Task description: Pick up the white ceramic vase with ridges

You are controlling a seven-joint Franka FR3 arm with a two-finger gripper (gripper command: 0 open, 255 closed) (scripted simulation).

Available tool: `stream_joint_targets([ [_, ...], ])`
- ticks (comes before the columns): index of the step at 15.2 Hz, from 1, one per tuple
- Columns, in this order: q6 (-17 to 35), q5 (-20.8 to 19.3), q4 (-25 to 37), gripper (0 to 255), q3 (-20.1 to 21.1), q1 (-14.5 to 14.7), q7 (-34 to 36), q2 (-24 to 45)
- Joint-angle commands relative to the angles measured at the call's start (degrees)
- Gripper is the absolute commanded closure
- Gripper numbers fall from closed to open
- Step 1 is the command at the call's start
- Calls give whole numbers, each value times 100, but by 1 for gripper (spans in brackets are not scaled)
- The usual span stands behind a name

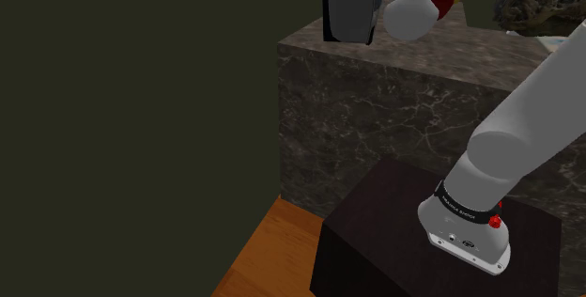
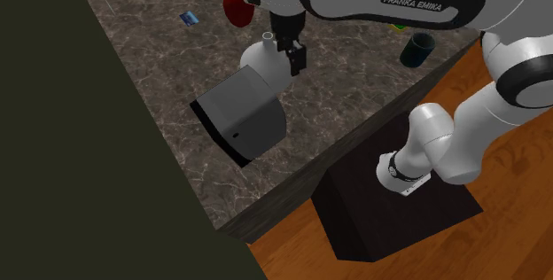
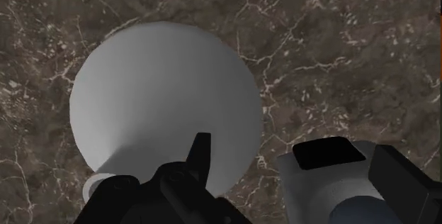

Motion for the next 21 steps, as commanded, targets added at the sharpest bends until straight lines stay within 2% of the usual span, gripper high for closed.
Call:
stream_joint_targets([
  [1, -149, 160, 598, 0, -205, -96, -296, 440],
  [4, -469, 536, 1657, 0, -518, -356, -771, 1215],
  [7, -974, 1107, 3034, 0, -771, -865, -1243, 2175],
  [14, -187, 797, 1815, 0, -668, -628, -1094, 1672],
  [17, -129, 779, 1730, 0, -661, -615, -1084, 1640],
  [18, -130, 779, 1731, 255, -660, -612, -1080, 1640],
  [21, -133, 782, 1739, 255, -660, -613, -1080, 1645],
])
